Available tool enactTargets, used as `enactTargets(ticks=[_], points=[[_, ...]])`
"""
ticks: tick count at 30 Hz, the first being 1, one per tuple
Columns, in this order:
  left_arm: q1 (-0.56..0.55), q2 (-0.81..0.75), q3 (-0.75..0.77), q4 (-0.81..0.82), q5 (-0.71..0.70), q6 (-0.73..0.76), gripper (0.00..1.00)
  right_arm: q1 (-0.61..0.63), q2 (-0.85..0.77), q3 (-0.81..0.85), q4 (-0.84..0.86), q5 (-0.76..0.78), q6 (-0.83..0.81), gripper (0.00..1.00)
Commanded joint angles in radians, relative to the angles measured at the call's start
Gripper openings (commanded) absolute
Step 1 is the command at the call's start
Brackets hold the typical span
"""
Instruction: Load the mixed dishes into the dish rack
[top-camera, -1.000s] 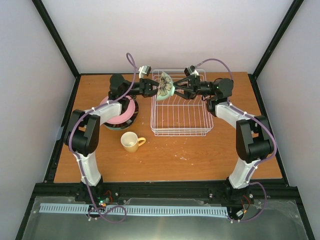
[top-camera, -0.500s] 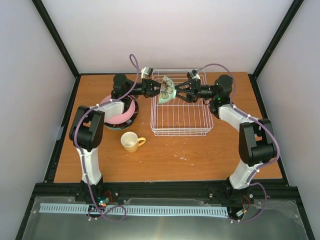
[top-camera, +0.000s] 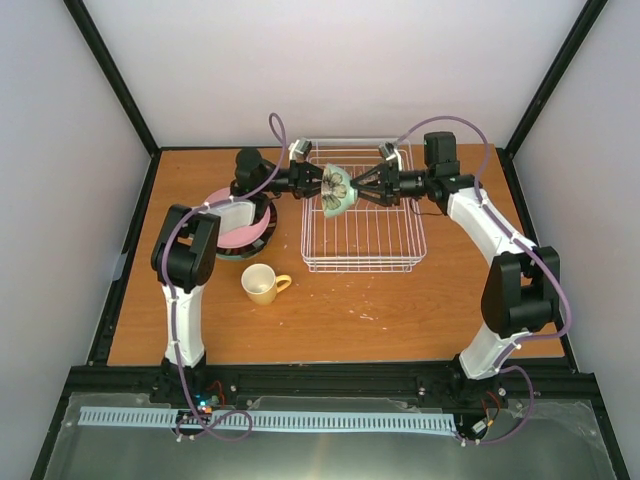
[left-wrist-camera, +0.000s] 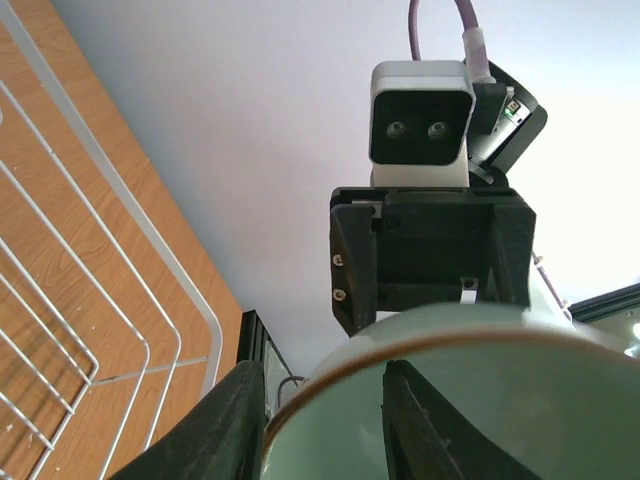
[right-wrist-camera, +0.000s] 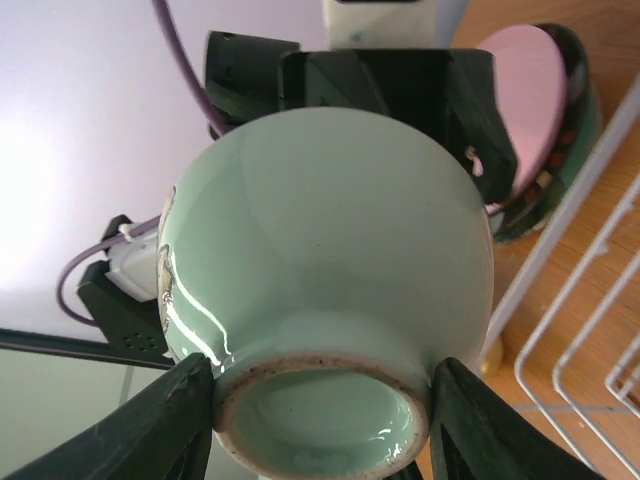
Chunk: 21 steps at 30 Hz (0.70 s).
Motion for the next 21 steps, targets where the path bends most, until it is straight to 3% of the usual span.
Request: enactTargets(ticks=[1,21], points=[[0.008,0.021,0.063,0.018,0.030,-0.004,0.34,-0.028,0.001,0.026,-0.186,0.033,-0.158,0.03],[0.096,0.032,0.171,-0.700,-0.014,0.543,0.33,-0.080,0.142,0.228,-0.615,0.340,-0.485,0.03]])
